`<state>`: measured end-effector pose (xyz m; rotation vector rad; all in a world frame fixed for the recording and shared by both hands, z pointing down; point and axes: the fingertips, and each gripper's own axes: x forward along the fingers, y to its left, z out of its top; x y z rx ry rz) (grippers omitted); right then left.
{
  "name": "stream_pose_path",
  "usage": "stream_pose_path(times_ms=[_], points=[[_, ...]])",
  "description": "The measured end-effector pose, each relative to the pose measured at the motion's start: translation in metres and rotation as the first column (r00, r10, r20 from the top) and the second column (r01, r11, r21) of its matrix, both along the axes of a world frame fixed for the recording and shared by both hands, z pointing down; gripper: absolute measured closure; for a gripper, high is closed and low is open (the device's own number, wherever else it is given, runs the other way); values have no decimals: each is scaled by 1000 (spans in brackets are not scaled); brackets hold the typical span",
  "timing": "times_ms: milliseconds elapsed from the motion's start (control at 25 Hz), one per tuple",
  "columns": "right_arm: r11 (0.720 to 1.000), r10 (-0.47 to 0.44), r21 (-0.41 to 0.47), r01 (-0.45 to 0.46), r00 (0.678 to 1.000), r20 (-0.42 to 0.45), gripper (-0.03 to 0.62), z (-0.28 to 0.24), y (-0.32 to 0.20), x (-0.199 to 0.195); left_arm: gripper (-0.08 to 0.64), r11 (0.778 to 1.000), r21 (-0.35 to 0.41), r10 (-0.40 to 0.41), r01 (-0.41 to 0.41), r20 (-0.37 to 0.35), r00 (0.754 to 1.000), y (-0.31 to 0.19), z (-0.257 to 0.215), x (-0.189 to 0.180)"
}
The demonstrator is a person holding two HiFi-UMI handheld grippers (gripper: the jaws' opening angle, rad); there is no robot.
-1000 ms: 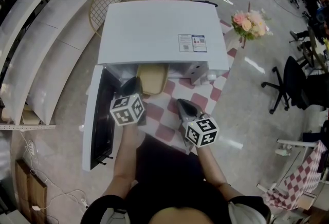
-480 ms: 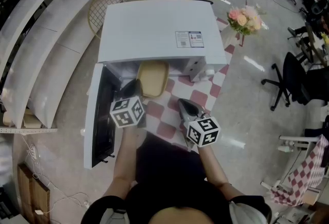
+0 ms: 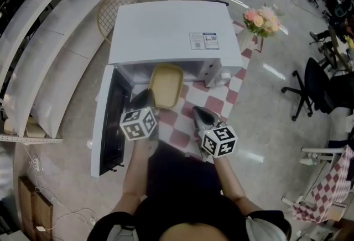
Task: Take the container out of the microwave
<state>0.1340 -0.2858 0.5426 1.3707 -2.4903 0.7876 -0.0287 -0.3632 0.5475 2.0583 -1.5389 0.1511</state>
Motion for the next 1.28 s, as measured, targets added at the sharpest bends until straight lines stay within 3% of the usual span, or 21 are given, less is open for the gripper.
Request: stream_pose_path(times_ms=[400,1280], points=[[999,13,30,-13,1000,20,591,-6,4,3,531,1000,-10,0,0,-23,1000,20,2,3],[1000,29,6,-30,994,103,592,-16,24,5,531,1000,-25,6,-7,-36,999,60,3,1]])
